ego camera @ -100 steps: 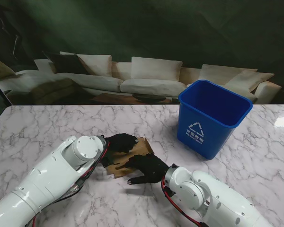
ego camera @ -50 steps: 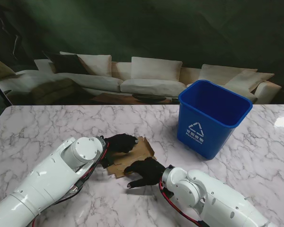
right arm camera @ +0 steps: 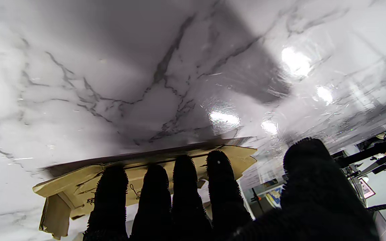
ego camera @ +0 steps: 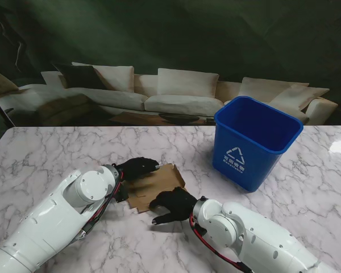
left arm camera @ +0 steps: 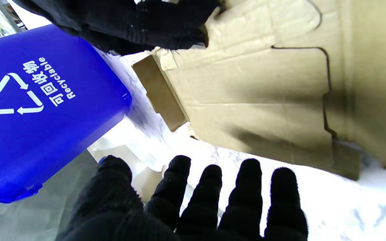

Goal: Fold the flattened cardboard along its creases and drop it into the bin

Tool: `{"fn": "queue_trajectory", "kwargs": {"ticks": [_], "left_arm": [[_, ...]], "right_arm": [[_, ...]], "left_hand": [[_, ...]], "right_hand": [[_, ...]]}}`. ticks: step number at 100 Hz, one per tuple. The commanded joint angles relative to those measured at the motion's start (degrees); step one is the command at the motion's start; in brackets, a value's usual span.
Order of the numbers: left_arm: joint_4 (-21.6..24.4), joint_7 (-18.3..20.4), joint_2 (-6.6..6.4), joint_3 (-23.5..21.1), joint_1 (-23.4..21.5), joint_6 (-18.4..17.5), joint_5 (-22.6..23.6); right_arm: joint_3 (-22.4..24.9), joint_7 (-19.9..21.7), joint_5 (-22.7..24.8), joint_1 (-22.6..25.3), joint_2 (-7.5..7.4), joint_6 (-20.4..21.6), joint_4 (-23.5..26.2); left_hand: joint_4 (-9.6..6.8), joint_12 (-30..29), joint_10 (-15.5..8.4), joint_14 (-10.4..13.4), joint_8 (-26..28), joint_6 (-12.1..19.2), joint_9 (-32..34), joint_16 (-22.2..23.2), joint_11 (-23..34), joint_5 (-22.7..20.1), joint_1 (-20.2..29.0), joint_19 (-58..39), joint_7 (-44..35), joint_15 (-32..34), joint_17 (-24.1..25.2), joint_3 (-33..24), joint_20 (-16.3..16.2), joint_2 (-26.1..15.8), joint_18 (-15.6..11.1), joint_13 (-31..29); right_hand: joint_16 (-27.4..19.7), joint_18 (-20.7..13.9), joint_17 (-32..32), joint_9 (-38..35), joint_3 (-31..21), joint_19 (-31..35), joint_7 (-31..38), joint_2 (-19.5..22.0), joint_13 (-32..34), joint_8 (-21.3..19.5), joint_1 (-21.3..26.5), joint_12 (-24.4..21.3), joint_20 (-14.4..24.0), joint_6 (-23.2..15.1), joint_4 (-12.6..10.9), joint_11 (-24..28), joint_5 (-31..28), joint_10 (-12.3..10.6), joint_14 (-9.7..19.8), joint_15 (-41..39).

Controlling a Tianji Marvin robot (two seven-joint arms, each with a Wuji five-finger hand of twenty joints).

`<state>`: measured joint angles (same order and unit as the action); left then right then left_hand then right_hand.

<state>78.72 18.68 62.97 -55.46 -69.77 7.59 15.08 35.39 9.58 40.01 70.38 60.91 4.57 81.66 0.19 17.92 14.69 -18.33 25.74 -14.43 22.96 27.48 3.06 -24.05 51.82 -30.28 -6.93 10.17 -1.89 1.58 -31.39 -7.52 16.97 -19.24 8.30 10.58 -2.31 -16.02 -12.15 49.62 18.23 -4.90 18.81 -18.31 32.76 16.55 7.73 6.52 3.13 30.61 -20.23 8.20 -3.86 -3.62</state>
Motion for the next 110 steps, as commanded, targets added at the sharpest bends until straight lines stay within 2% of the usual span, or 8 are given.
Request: {"fn": "queue_trajectory", "kwargs": {"ticks": [1,14,34,40,58,69,85,110], "left_arm": [[0.0,0.8,-0.16,-0.3,0.6,0.3,-0.6],[-1.6,0.3,-0.02,0.1,1.8,0.1,0.3],[-5.4,0.6,0.61,2.5,4.6,2.8,-1.2],[-6.3,1.1,0.51,3.7,5.5,3.1,-0.6],[-7.8,1.3,0.97,5.2,6.5,3.8,-2.1],[-8.5,1.6,1.21,5.8,7.0,4.8,-3.3],[-9.1,2.1,1.43,6.3,7.3,5.6,-4.9],[-7.6,1.2,1.77,4.7,5.9,6.2,-6.8]], "right_arm": [[-0.7,0.7,0.1,0.6,-0.1,-0.4,-2.1],[-1.0,0.7,0.0,0.4,-0.06,-0.5,-2.3],[-1.6,0.7,0.3,-0.1,-0.06,-0.6,-2.8],[-1.8,0.6,0.3,-0.2,-0.03,-0.8,-3.0],[-2.2,0.4,0.3,-0.4,0.03,-1.0,-3.3],[-2.4,0.5,0.2,-0.6,0.05,-1.2,-3.5],[-2.9,0.7,0.1,-1.0,0.04,-1.4,-3.7],[-4.1,1.0,0.2,-1.9,0.05,-2.0,-4.4]], "left_hand": [[1.07,-1.8,-1.0,1.4,0.7,0.5,-3.1,-2.2,-1.2,-1.8,1.6,3.0,-0.4,-2.3,0.7,0.7,1.8,-1.3,-0.7,2.4],[1.15,-3.0,-0.8,2.0,0.8,0.6,-4.9,-3.8,-1.5,-1.7,1.3,6.7,-0.3,-3.0,1.1,0.8,2.9,-1.1,-2.0,4.9],[1.18,-3.1,-0.3,2.8,-0.2,0.8,-6.4,-4.4,-1.4,5.8,0.3,11.0,2.6,-3.4,1.7,0.8,3.1,-1.3,-3.3,7.0],[1.16,-2.6,0.0,2.5,-0.6,0.6,-6.9,-4.0,-1.3,7.4,0.0,13.0,3.0,-3.0,0.5,0.7,1.9,-1.4,-3.0,6.9],[1.19,-2.7,0.3,1.0,-0.8,0.5,-7.2,-2.5,-1.5,7.7,0.1,11.8,3.0,-0.9,-2.5,0.7,-0.5,-1.3,-1.8,3.7],[1.18,-2.7,0.5,-0.8,-1.1,0.1,-7.6,-0.1,-1.6,8.2,0.3,8.7,3.1,1.0,-4.0,0.8,-4.0,-1.4,-1.3,1.2],[1.18,-2.9,0.9,-3.3,-1.4,0.0,-7.7,5.3,-1.6,8.5,0.3,-5.8,3.2,5.2,-4.0,0.8,-9.0,-1.3,-0.5,-2.8],[1.09,-2.9,1.3,-4.4,-1.6,-0.2,-7.8,9.8,-1.5,8.7,0.8,-18.2,3.2,9.6,-4.0,0.7,-9.6,-1.3,-0.4,-4.9]], "right_hand": [[2.6,2.6,1.3,0.7,-0.1,2.3,-0.3,0.2,2.2,-0.8,-1.3,0.0,2.4,1.4,-1.3,0.8,-0.6,0.9,-2.5,-4.8],[2.3,2.5,1.0,0.8,-0.2,1.7,-0.4,0.3,1.7,-0.8,-1.3,-0.5,2.3,1.3,-1.3,-0.1,-0.5,0.6,-2.4,-4.3],[1.6,2.3,0.4,0.7,-0.2,0.8,-0.5,0.3,1.1,-0.8,-1.2,-0.9,2.0,1.4,-1.3,-1.0,-0.5,0.3,-2.3,-3.3],[1.3,2.2,-0.1,0.6,-0.2,0.2,-0.6,0.3,0.5,-0.8,-1.2,-1.0,1.8,1.5,-1.3,-1.2,-0.5,0.0,-2.2,-2.8],[0.6,2.0,-0.4,0.1,-0.1,-0.5,-0.9,0.2,0.1,-0.7,-1.2,-1.6,1.4,1.7,-1.2,-2.6,-0.7,-0.5,-2.0,-1.7],[0.4,2.0,-0.6,0.0,-0.1,-0.8,-1.0,0.2,0.0,-0.6,-1.1,-1.7,1.2,1.8,-1.2,-2.9,-0.7,-0.4,-2.0,-1.3],[0.0,1.9,-0.9,0.1,-0.1,-1.3,-1.2,0.3,-0.4,-0.6,-1.1,-1.8,0.9,1.8,-1.2,-3.3,-0.6,-0.3,-2.0,-0.7],[-0.5,1.7,-1.3,0.3,0.0,-2.1,-1.5,0.4,-0.8,-0.5,-1.1,-1.9,0.4,2.1,-1.2,-3.8,-0.5,-0.3,-2.0,0.1]]}}
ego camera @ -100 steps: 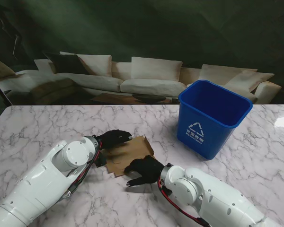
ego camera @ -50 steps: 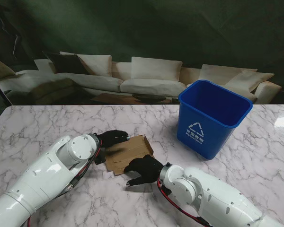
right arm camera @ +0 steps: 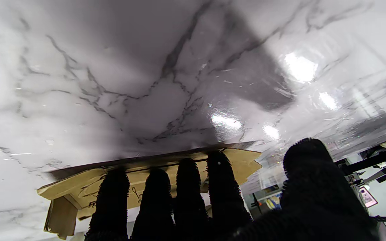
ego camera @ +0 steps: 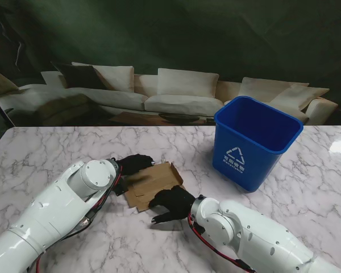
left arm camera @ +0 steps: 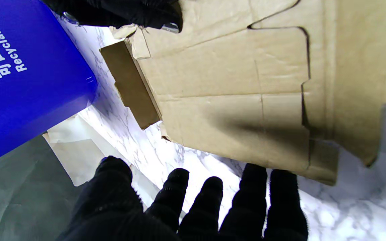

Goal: Fold the flattened cardboard along its creases and drop it into the bin

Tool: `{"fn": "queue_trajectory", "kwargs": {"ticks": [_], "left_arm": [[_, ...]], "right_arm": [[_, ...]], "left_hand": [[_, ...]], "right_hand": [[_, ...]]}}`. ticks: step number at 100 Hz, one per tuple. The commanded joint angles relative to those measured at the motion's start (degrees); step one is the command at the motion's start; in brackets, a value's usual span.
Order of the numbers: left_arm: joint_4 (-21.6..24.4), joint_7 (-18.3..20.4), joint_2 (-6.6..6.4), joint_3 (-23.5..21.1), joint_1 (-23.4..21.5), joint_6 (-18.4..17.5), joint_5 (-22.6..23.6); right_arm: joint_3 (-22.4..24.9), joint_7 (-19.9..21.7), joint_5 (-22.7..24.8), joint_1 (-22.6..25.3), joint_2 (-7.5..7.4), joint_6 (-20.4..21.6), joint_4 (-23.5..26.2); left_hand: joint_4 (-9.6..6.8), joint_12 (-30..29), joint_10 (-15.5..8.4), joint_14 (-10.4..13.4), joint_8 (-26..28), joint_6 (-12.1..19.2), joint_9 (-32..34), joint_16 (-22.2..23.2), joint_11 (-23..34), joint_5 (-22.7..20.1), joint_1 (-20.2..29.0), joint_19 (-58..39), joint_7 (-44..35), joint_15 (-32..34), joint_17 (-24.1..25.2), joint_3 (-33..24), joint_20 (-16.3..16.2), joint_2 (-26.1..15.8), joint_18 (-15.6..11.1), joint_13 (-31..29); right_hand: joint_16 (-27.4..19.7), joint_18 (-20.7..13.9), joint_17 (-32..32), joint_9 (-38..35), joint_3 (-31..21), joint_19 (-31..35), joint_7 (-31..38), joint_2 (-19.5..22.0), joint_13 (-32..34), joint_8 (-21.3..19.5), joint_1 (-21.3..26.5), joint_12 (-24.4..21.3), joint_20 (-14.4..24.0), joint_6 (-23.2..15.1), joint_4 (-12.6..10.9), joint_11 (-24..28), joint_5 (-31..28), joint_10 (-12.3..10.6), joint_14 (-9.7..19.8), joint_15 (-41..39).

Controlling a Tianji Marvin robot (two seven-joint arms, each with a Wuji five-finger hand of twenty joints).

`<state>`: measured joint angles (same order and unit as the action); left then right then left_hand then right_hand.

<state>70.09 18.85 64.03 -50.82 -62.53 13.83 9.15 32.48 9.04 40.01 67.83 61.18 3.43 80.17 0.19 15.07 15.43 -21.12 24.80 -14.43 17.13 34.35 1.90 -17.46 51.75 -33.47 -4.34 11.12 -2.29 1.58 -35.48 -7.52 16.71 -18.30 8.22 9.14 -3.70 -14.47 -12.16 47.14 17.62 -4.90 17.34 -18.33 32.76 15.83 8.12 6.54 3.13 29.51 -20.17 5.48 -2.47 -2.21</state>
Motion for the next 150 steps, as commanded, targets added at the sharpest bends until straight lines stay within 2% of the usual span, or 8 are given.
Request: {"fn": "queue_trajectory", "kwargs": {"ticks": [1,48,66,86,121,142,145,150], "left_arm": [[1.2,1.1,0.71,-0.1,-1.4,0.0,-1.0],[5.9,-1.6,2.12,-5.3,-5.5,1.5,-10.0],[3.8,-0.9,2.28,-4.5,-4.4,1.9,-10.4],[1.6,0.6,1.99,-2.9,-2.9,1.7,-9.1],[-0.3,1.9,1.33,0.5,-0.5,1.8,-4.5],[-0.9,1.1,1.42,1.5,0.0,2.4,-2.9],[-0.8,1.0,1.39,1.6,0.0,2.4,-2.5],[-0.7,0.8,1.41,1.6,0.0,2.9,-2.2]], "right_arm": [[-1.3,1.6,0.2,0.6,-0.22,-0.9,-2.9],[-3.6,1.5,-0.5,-1.0,0.08,-1.7,-4.6],[-3.8,1.4,-0.5,-1.1,0.1,-1.6,-4.8],[-4.3,1.4,-0.9,-1.4,0.22,-1.6,-5.2],[-4.7,1.3,-1.1,-1.6,0.3,-1.4,-5.7],[-4.8,1.2,-1.2,-1.7,0.35,-1.4,-5.9],[-4.8,1.1,-1.2,-1.7,0.36,-1.4,-5.9],[-4.9,1.1,-1.2,-1.7,0.37,-1.5,-5.9]], "left_hand": [[1.1,0.0,0.5,-1.6,-0.7,-0.2,-1.9,3.0,-0.4,2.0,0.9,-15.2,0.6,8.8,-3.7,0.7,-5.5,-1.3,-0.2,-6.0],[1.06,-0.1,1.0,-3.7,-0.6,-0.8,-2.3,2.0,-0.6,0.9,1.3,-18.5,0.2,7.9,-4.8,0.7,-4.9,-0.9,1.1,-6.6],[1.23,-2.4,2.2,-2.3,-0.5,-0.6,-3.9,-7.5,-1.4,0.8,0.0,-8.0,0.3,0.8,-2.7,0.8,3.4,-0.7,-0.2,-1.3],[1.48,-1.7,5.4,0.0,-0.6,-0.7,1.8,-9.8,-0.1,0.8,-3.2,1.5,0.4,-1.8,0.8,1.0,7.6,-0.8,-2.9,3.0],[2.1,-0.1,5.7,0.3,-1.8,-0.4,2.4,-7.6,0.1,2.5,-12.5,11.0,1.5,-3.2,2.3,1.2,6.8,-2.1,-5.0,6.1],[2.11,-0.6,4.9,1.6,-2.2,0.3,-0.6,-7.9,-0.7,3.1,-14.2,15.9,1.7,-5.0,4.0,1.2,6.2,-2.7,-6.2,9.1],[2.15,-1.3,5.0,1.6,-2.4,0.4,-0.6,-8.0,-0.4,3.2,-14.3,19.0,1.6,-5.0,3.0,1.2,3.1,-2.6,-6.2,9.1],[2.14,-1.3,5.0,1.5,-2.4,0.4,-0.7,-8.0,-0.5,3.2,-14.4,19.6,1.5,-5.0,2.8,1.2,2.6,-2.6,-6.1,9.1]], "right_hand": [[-0.4,3.2,0.1,-1.2,0.0,0.4,-0.9,0.4,0.7,-0.4,-1.1,-1.2,0.0,2.0,-1.2,-2.7,-0.5,2.4,-3.4,-1.3],[-1.2,2.9,-0.4,-1.0,0.2,-0.7,-1.4,0.5,0.3,-0.2,-1.0,-1.7,-0.9,2.0,-1.2,-4.0,-0.4,2.4,-3.0,0.1],[-1.3,2.8,-0.4,-1.0,0.2,-0.8,-1.4,0.6,0.4,-0.2,-1.0,-1.7,-1.1,1.9,-1.2,-4.0,-0.4,2.3,-3.0,0.2],[-1.4,2.8,-0.4,-0.9,0.3,-0.9,-1.3,0.6,0.2,-0.3,-1.1,-1.7,-1.2,1.7,-1.2,-4.1,-0.3,2.4,-3.0,0.4],[-1.4,2.9,-0.5,-0.9,0.3,-1.0,-1.0,0.7,0.2,-0.5,-1.1,-1.7,-1.4,1.3,-1.3,-4.0,-0.1,2.3,-3.0,0.6],[-1.4,2.9,-0.5,-0.7,0.4,-1.0,-1.0,0.7,0.2,-0.6,-1.1,-1.7,-1.5,1.3,-1.3,-4.1,0.0,2.5,-3.0,0.7],[-1.4,2.9,-0.5,-0.7,0.3,-1.0,-1.0,0.7,0.2,-0.6,-1.0,-1.7,-1.6,1.3,-1.3,-4.1,0.0,2.5,-3.0,0.7],[-1.4,2.8,-0.6,-0.6,0.4,-1.0,-0.9,0.7,0.2,-0.6,-1.0,-1.7,-1.6,1.3,-1.3,-4.1,0.0,2.5,-3.0,0.8]]}}
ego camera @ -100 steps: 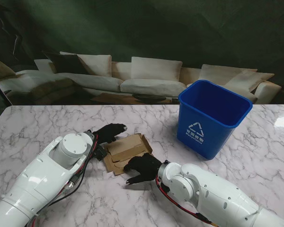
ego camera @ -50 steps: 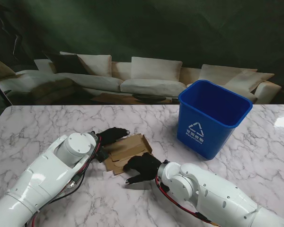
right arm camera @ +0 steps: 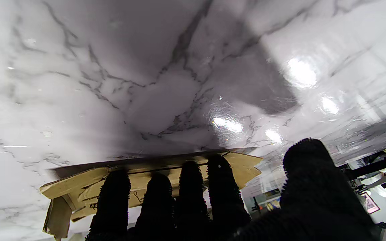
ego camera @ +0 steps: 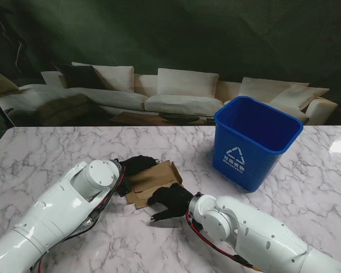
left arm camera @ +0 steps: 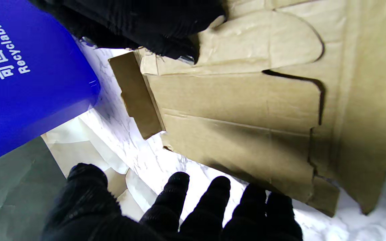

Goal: Fold the flattened cardboard along its creases and drop it into the bin

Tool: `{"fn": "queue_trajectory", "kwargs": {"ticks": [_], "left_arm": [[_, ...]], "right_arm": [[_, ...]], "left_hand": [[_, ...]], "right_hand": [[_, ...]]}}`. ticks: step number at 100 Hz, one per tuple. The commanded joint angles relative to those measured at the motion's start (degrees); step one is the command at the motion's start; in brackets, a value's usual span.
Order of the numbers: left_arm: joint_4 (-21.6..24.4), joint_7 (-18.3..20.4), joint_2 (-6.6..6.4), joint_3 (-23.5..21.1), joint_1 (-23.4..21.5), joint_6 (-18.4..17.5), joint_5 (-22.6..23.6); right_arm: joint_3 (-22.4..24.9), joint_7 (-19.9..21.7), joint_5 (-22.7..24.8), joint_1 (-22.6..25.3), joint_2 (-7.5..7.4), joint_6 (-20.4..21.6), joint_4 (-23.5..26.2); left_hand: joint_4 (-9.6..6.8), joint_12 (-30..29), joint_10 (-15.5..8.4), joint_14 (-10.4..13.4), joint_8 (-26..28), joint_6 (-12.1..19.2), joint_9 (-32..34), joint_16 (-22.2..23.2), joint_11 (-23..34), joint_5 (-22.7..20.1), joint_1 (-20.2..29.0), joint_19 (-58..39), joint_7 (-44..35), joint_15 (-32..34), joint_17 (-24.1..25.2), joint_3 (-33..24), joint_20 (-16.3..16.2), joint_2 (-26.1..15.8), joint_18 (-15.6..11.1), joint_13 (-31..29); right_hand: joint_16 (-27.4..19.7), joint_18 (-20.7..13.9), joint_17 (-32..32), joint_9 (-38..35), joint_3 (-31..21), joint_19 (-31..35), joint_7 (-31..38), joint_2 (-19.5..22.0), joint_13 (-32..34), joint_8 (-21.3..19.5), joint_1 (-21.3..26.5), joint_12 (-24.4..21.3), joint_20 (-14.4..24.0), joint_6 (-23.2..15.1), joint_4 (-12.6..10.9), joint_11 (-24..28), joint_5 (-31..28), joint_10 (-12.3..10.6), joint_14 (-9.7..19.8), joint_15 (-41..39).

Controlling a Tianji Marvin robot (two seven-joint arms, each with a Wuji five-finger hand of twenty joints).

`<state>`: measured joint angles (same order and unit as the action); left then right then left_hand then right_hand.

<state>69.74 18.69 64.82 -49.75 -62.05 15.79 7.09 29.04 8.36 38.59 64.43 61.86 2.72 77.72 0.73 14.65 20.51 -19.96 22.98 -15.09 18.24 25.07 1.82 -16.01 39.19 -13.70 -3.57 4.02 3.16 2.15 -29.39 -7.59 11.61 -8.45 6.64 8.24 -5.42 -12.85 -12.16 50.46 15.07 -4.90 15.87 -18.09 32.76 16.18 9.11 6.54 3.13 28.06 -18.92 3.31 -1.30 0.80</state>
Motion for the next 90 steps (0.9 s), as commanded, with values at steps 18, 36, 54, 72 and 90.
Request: {"fn": "queue_trajectory", "kwargs": {"ticks": [18,36,54,72,90], "left_arm": [[0.2,1.1,0.25,0.8,0.0,2.3,1.8],[-0.4,2.6,-0.09,2.3,1.2,3.7,2.7],[-1.1,4.2,-0.46,4.3,2.5,4.8,3.5],[-1.1,4.8,-0.59,4.7,2.8,5.7,3.5],[0.2,5.7,-1.02,3.8,2.0,6.1,3.1]], "right_arm": [[-1.7,1.8,0.3,1.5,-0.33,-0.8,-3.6],[-2.0,1.7,0.2,1.4,-0.29,-0.6,-3.8],[-2.3,1.8,0.1,1.2,-0.27,-0.5,-4.0],[-2.6,1.7,0.0,1.0,-0.22,-0.5,-4.2],[-2.9,1.7,-0.1,0.8,-0.16,-0.5,-4.4]], "left_hand": [[1.58,-0.5,0.1,0.0,-0.6,1.2,-0.7,1.9,0.0,1.7,-2.2,0.5,0.8,2.8,-3.8,0.6,-4.2,-2.4,-0.5,-1.5],[1.61,2.6,0.7,-0.9,-0.7,1.3,0.5,6.1,1.1,2.2,-3.1,-0.2,0.9,4.8,-4.4,0.6,-10.8,-2.9,-0.1,-2.1],[1.73,3.2,1.3,-1.4,-0.9,1.4,-0.9,7.1,0.6,3.5,-5.0,-0.3,1.5,4.0,-3.6,0.9,-12.5,-4.6,-0.1,-1.2],[1.77,-1.7,1.7,-1.5,-1.7,1.2,-3.7,4.0,-1.5,4.0,-6.4,1.2,2.0,1.9,-4.3,0.7,-12.4,-5.4,0.2,-0.9],[1.75,2.7,1.5,-3.2,-1.9,1.7,6.1,8.3,2.0,3.7,-6.4,-3.0,1.7,7.1,-8.2,0.7,-15.1,-5.2,2.9,-7.5]], "right_hand": [[0.2,3.7,1.2,-2.2,0.4,-4.4,1.6,0.7,1.7,-0.8,-1.0,-2.1,-2.7,1.4,-1.3,-2.7,-1.2,4.7,-4.1,-2.2],[0.2,3.8,1.2,-2.2,0.4,-4.4,1.6,0.7,1.6,-0.8,-1.0,-2.1,-2.7,1.3,-1.3,-2.7,-1.3,4.7,-4.1,-2.1],[0.1,3.7,1.1,-2.2,0.4,-4.5,1.6,0.7,1.6,-0.8,-1.0,-2.1,-2.8,1.4,-1.3,-2.7,-1.3,4.7,-3.9,-2.1],[0.1,3.7,1.0,-2.2,0.4,-4.6,1.6,0.7,1.6,-0.8,-1.0,-2.1,-2.9,1.3,-1.3,-2.7,-1.2,4.8,-4.0,-2.0],[0.1,3.7,1.0,-2.1,0.4,-4.6,1.6,0.7,1.6,-0.8,-1.0,-2.1,-3.0,1.4,-1.3,-2.7,-1.2,4.7,-4.0,-2.0]]}}
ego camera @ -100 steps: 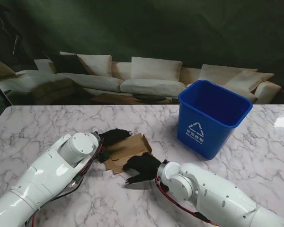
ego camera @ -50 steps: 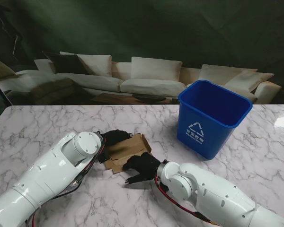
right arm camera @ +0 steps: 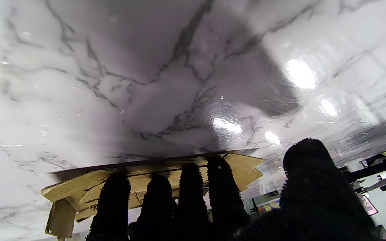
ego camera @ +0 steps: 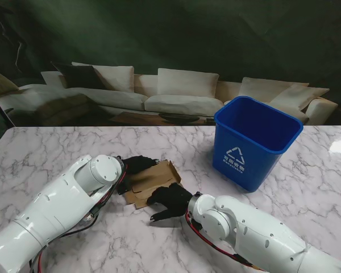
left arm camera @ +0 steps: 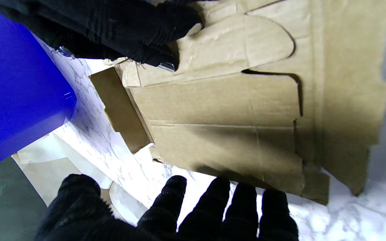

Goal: Fold the flattened cardboard along its creases and drop it into the bin

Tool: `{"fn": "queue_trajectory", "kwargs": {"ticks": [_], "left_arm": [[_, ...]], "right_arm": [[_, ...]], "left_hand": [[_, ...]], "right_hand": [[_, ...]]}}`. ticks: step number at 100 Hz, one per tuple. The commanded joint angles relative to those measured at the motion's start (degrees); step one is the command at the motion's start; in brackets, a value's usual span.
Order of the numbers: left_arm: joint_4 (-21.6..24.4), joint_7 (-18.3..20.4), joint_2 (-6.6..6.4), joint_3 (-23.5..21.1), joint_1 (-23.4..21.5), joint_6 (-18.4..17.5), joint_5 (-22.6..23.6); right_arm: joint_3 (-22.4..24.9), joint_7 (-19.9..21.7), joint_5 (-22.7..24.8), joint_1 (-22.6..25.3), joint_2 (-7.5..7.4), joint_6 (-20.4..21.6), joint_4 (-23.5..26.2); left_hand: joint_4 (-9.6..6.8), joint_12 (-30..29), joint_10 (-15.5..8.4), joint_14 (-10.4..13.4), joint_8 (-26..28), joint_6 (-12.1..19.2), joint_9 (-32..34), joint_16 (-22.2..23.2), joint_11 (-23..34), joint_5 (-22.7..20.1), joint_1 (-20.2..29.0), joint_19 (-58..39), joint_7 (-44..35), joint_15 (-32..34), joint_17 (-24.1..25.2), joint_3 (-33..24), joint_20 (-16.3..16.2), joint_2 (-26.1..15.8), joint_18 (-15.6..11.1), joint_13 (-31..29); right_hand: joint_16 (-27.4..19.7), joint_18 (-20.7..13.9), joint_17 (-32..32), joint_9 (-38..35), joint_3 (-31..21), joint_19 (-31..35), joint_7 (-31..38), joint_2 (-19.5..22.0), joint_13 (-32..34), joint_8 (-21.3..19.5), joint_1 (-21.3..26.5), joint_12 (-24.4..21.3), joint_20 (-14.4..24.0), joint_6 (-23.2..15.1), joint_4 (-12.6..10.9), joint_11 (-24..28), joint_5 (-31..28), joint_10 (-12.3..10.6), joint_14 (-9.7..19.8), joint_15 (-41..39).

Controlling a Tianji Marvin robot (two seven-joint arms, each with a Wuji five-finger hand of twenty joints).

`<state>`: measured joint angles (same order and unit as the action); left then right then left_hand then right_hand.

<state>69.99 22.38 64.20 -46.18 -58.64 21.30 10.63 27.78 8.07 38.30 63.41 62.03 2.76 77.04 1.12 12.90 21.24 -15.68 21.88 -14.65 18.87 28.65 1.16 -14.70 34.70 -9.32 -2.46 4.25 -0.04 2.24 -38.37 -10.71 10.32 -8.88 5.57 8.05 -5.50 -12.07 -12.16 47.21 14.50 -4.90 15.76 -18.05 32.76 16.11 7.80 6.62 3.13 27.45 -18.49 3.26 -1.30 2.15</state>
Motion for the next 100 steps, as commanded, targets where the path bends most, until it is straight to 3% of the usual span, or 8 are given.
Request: {"fn": "queue_trajectory", "kwargs": {"ticks": [1,20,35,58,69,75,87,100], "left_arm": [[0.1,2.0,-0.42,0.2,-1.5,0.5,-0.4],[1.0,3.1,-0.87,0.5,-1.6,1.1,-0.1],[1.8,1.9,-0.32,-0.8,-2.7,2.0,-2.2],[5.0,-1.0,0.72,-5.0,-6.1,1.5,-7.1],[6.0,-1.7,1.08,-6.3,-7.1,1.4,-9.0],[5.9,-1.9,1.22,-6.5,-7.1,1.3,-9.7],[5.1,-1.5,1.28,-6.3,-6.9,0.8,-10.5],[4.0,-0.7,1.33,-5.7,-6.2,0.3,-11.0]], "right_arm": [[-1.7,2.0,0.2,1.8,-0.32,-0.6,-3.7],[-2.0,1.9,0.1,1.6,-0.24,-0.6,-4.0],[-2.0,1.8,0.1,1.5,-0.21,-0.7,-4.1],[-2.6,2.0,0.1,1.1,-0.22,-0.8,-4.3],[-2.9,2.2,0.0,0.9,-0.22,-0.9,-4.5],[-3.1,2.3,0.0,0.8,-0.23,-0.9,-4.6],[-3.3,2.2,0.0,0.6,-0.2,-0.9,-4.7],[-3.5,2.0,0.1,0.5,-0.15,-0.8,-4.9]], "left_hand": [[1.35,5.0,0.6,-7.6,-0.8,1.3,5.9,5.2,2.8,2.3,-1.8,-7.8,0.6,7.1,-5.1,0.6,-6.5,-2.1,4.3,-7.4],[1.33,22.9,-1.5,-8.7,-0.3,1.3,10.9,25.4,7.1,1.1,-0.4,-27.0,-0.1,16.9,-3.3,0.6,-15.8,-1.6,8.0,-12.1],[1.29,32.4,-1.6,-9.5,0.2,0.8,12.3,33.8,8.8,-0.4,1.5,-40.1,-0.7,25.0,-3.8,0.5,-12.2,-0.9,9.5,-14.2],[1.23,39.1,-1.7,-9.5,0.7,0.9,11.2,35.8,10.6,-1.8,3.3,-42.7,-1.2,31.6,-5.9,0.5,-6.6,0.2,11.2,-15.2],[1.19,35.6,-1.4,-10.1,0.9,0.8,8.4,33.0,8.6,-1.8,3.6,-42.5,-1.2,30.4,-7.8,0.5,-3.5,0.6,12.5,-15.9],[1.2,22.9,-0.9,-11.5,0.8,0.5,5.0,23.2,5.1,-1.8,3.6,-41.6,-1.1,24.0,-8.9,0.5,1.0,0.9,12.8,-15.4],[1.18,4.3,1.2,-11.6,-0.1,-2.9,-3.0,6.8,0.6,-2.2,2.9,-38.1,-0.6,13.2,-11.9,0.4,9.9,2.6,8.0,-15.2],[1.08,-1.0,3.7,-9.6,-0.4,-6.9,-6.6,2.9,-1.3,2.0,2.6,-39.2,0.6,12.4,-13.9,0.4,12.5,5.4,5.2,-17.1]], "right_hand": [[1.1,3.9,1.1,-2.9,0.4,-1.4,2.1,0.7,1.7,-0.9,-1.0,-2.0,-1.7,1.4,-1.3,-2.1,-1.6,4.8,-4.0,-3.3],[1.1,3.9,1.1,-2.9,0.4,-1.4,2.1,0.7,1.7,-0.9,-1.0,-2.0,-1.7,1.3,-1.3,-2.1,-1.6,4.8,-4.0,-3.3],[1.1,3.9,1.0,-2.8,0.4,-1.5,2.1,0.7,1.7,-0.9,-1.0,-2.0,-1.8,1.3,-1.3,-2.1,-1.6,4.9,-4.0,-3.3],[1.1,3.9,1.0,-2.6,0.4,-1.5,1.9,0.6,1.6,-0.8,-1.0,-2.1,-1.9,1.5,-1.3,-2.3,-1.4,4.7,-3.8,-3.3],[1.0,3.9,0.9,-2.6,0.4,-1.6,1.8,0.7,1.5,-0.7,-1.0,-2.3,-1.9,1.7,-1.3,-2.7,-1.4,4.8,-3.7,-3.1],[0.9,3.8,0.9,-2.6,0.4,-1.7,1.7,0.6,1.5,-0.7,-1.0,-2.3,-2.0,1.8,-1.3,-2.8,-1.4,4.8,-3.7,-3.1],[0.8,3.7,0.8,-2.6,0.4,-1.9,1.7,0.6,1.4,-0.6,-1.0,-2.4,-2.1,1.7,-1.3,-3.0,-1.5,4.7,-3.6,-2.9],[0.8,3.8,0.7,-2.7,0.5,-2.1,1.6,0.7,1.5,-0.6,-1.0,-2.5,-2.3,1.7,-1.3,-3.1,-1.5,4.8,-3.5,-2.9]]}}
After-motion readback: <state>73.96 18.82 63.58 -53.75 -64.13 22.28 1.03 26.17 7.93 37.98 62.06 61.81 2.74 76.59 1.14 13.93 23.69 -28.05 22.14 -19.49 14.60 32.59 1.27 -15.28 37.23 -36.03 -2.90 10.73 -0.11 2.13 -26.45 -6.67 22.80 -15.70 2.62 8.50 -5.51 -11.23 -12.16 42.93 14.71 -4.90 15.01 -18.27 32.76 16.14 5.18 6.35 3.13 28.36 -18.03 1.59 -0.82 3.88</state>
